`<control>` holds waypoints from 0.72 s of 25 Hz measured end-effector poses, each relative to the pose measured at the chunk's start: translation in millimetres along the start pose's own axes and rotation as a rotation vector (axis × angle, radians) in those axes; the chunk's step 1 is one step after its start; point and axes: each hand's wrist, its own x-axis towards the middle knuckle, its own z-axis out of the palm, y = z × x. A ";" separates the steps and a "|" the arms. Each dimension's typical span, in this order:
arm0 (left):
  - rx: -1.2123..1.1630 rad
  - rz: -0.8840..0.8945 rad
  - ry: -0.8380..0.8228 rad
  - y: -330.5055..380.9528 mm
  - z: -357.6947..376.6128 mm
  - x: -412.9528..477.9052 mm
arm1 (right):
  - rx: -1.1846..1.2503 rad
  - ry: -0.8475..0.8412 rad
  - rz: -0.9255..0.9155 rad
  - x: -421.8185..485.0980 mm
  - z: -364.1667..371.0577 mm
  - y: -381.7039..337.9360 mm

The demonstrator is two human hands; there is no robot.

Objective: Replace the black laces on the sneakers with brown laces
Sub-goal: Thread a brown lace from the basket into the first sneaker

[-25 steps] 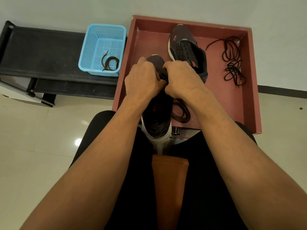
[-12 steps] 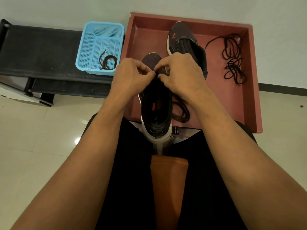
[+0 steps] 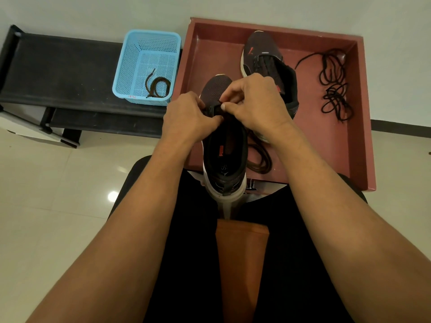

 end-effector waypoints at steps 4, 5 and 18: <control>0.028 -0.022 0.060 6.5 -2.9 -5.1 | -0.093 0.002 0.000 -0.5 8.6 -3.6; 0.032 -0.023 0.066 7.2 -3.9 -6.5 | -0.130 0.005 -0.007 -1.2 11.3 -5.7; 0.004 0.042 0.053 8.5 -7.4 -12.6 | -0.342 0.079 0.022 -6.9 28.1 -18.9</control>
